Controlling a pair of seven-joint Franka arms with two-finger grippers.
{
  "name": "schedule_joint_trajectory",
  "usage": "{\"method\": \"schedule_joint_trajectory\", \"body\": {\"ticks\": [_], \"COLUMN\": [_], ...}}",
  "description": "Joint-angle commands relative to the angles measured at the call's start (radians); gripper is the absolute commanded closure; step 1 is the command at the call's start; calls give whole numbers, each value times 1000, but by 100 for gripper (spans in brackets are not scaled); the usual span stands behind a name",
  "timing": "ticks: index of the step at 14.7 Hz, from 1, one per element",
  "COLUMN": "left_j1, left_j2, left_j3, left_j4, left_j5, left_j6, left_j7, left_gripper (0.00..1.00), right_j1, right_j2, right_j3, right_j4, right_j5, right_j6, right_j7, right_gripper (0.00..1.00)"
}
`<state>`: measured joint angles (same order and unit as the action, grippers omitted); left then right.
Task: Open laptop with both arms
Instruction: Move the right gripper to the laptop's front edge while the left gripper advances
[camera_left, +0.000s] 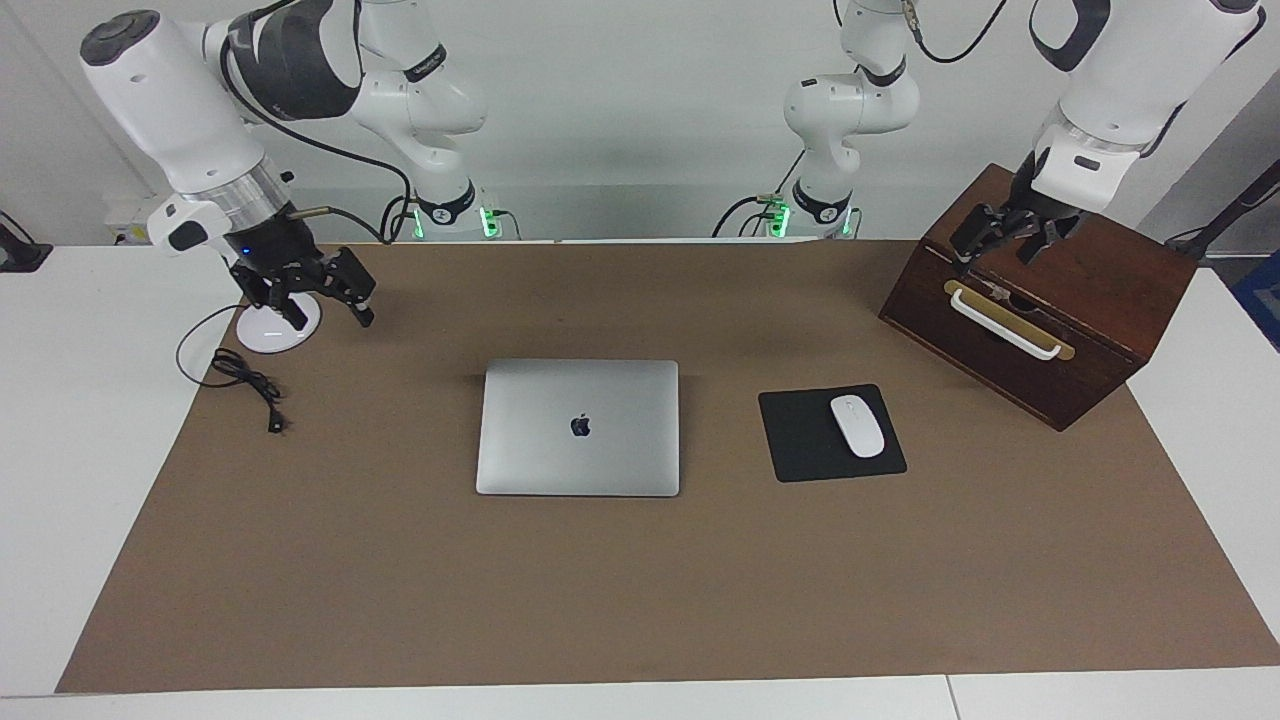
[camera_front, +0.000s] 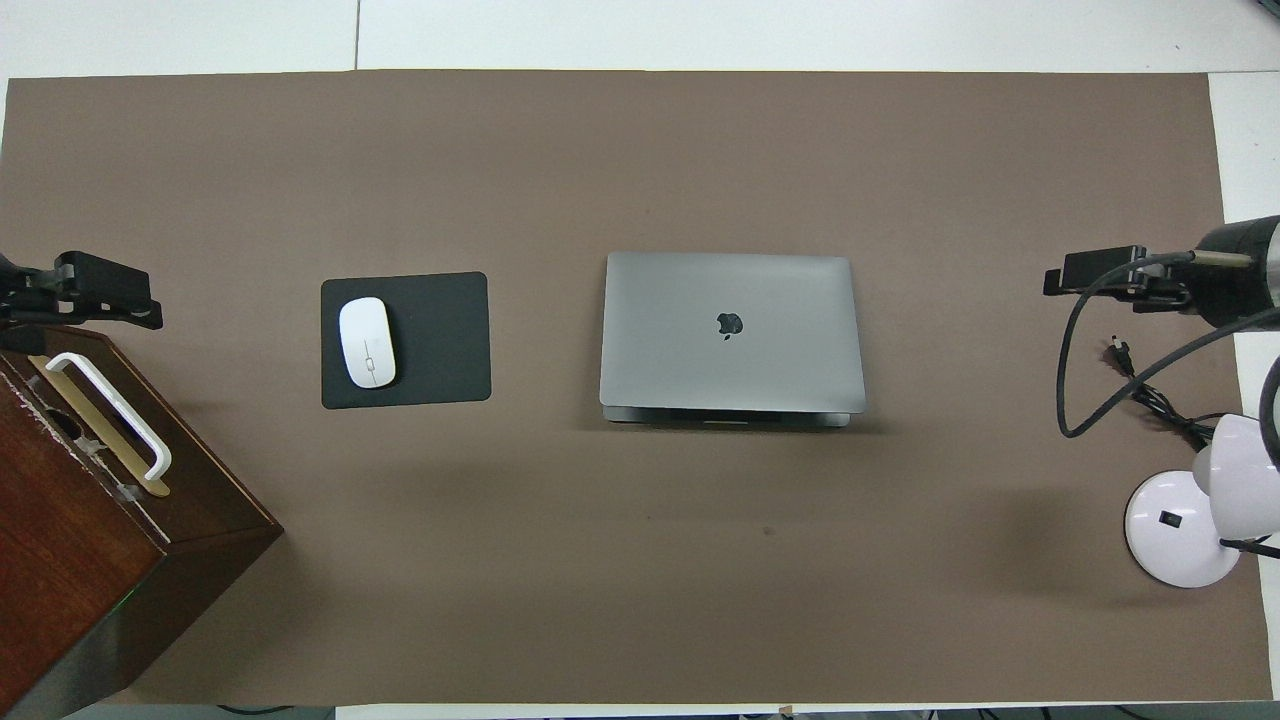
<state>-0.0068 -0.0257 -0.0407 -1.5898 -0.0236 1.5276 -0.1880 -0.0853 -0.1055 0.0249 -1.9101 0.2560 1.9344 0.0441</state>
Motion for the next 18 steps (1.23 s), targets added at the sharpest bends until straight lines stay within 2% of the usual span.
{"method": "schedule_joint_trajectory", "body": {"ticks": [1,3,6,8,9,10,11,12,13,14,16,18], "left_j1": [4,5,4,-4,-10,-12,-16,-19,-28,-44,-76,-103], "left_j2": [-30,-30,-37,-45,-57,-65,-75,-83,-92,-102,-111,-119], "left_j3": [-4,-2,-4,-4,-5,-5,-7,-7,-7,-7,-7,-8], "left_j4": [-32,-32,-56,-84,-111,-136,-160,-182,-196,-217,-245,-265], "left_j5": [8,8,8,8,8,8,8,7,5,5,4,2], "left_j6": [8,11,32,68,106,146,166,172,180,189,222,253], "left_j7": [4,-2,13,13,13,6,2,-1,-5,-28,-115,-143], "left_gripper": [0,0,0,0,7,31,42,63,79,86,92,92], "right_j1": [4,15,87,142,151,174,209,243,275,303,347,401], "right_j2": [-86,-127,-192,-217,-223,-232,-243,-258,-269,-278,-295,-309], "right_j3": [1,18,21,21,21,23,23,23,23,23,23,24], "right_j4": [-142,-220,-343,-386,-397,-412,-435,-466,-489,-509,-533,-564], "right_j5": [96,176,264,320,347,364,368,370,370,370,370,370], "right_j6": [102,171,305,359,371,389,426,466,498,521,544,586], "right_j7": [48,118,169,227,270,313,362,420,466,509,617,716], "right_gripper": [0,0,0,0,0,0,0,0,0,0,0,0]}}
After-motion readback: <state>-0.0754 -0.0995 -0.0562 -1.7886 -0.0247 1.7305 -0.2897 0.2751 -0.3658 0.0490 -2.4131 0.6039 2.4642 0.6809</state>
